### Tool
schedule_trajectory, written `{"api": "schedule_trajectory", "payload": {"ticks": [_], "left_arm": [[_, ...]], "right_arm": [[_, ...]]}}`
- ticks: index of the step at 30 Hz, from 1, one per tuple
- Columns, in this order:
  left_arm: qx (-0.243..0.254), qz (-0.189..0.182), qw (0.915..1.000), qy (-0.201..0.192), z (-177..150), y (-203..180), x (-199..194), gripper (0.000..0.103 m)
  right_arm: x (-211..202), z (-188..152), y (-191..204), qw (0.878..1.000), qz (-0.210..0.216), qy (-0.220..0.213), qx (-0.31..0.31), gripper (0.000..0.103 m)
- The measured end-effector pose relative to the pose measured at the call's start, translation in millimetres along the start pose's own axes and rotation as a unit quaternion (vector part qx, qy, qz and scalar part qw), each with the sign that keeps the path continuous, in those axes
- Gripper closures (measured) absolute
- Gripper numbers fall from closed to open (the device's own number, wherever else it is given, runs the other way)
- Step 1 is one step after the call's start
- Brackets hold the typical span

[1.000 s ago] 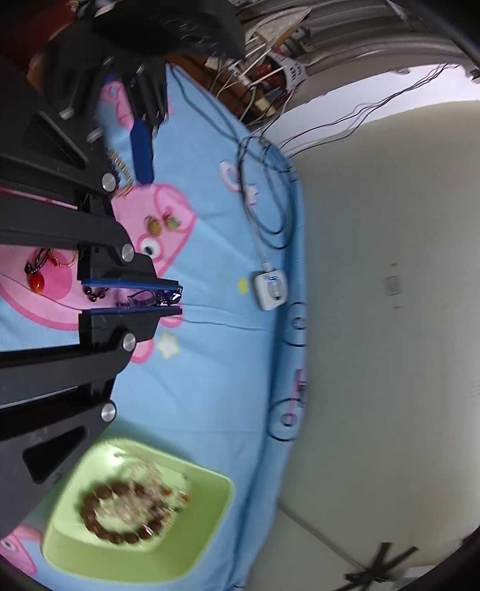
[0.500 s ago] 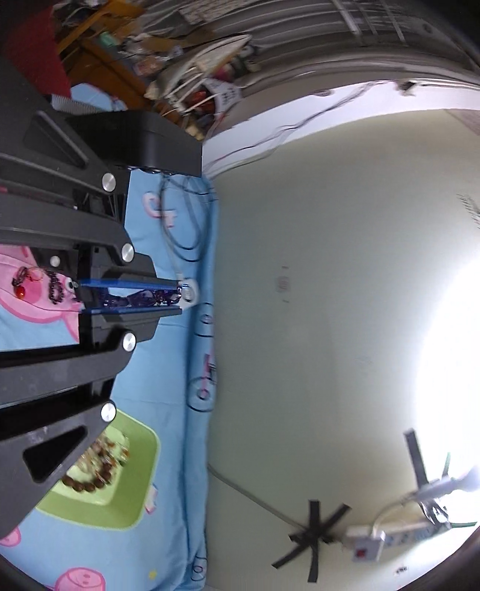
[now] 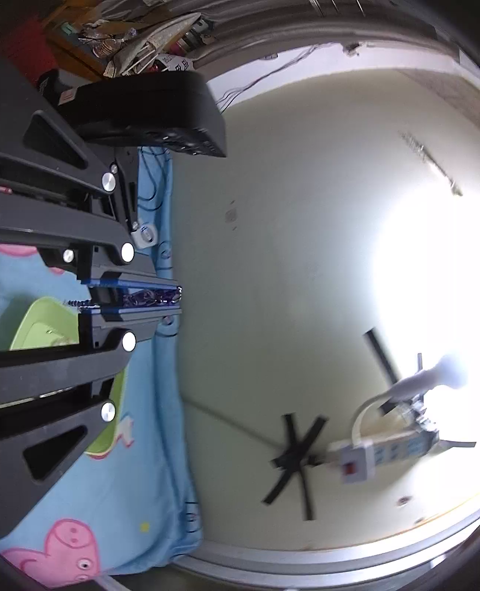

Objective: Organize jewelry

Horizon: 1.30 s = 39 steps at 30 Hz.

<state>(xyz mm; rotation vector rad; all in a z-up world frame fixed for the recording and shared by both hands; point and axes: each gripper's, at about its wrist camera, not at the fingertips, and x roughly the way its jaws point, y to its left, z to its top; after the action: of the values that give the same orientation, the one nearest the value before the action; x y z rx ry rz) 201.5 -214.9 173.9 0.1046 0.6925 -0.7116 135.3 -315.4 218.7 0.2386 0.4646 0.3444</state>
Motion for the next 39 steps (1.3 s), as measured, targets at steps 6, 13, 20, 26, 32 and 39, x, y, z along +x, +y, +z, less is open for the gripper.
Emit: {"api": "schedule_trajectory", "payload": {"ticks": [6, 13, 20, 26, 32, 39], "left_arm": [[-0.018, 0.004, 0.9970, 0.076, -30, 12, 60, 0.096], [-0.020, 0.019, 0.9851, 0.170, -62, 25, 68, 0.077], [-0.082, 0.056, 0.9923, 0.074, -86, 74, -45, 0.061], [-0.157, 0.079, 0.9827, 0.058, -164, 115, -106, 0.061], [-0.209, 0.088, 0.9715, 0.067, -221, 138, -127, 0.061], [-0.215, 0.101, 0.9698, 0.056, -228, 149, -143, 0.061]], "right_arm": [[47, -57, -47, 0.996, -0.005, 0.069, 0.054, 0.103], [67, -98, -62, 0.992, -0.040, 0.074, 0.098, 0.074], [21, -104, -26, 0.996, 0.007, 0.025, 0.090, 0.074], [45, -163, 17, 0.985, 0.076, 0.140, 0.073, 0.081], [71, -203, 75, 0.969, 0.111, 0.223, -0.003, 0.090], [93, -205, 109, 0.967, 0.093, 0.229, -0.056, 0.090]]}}
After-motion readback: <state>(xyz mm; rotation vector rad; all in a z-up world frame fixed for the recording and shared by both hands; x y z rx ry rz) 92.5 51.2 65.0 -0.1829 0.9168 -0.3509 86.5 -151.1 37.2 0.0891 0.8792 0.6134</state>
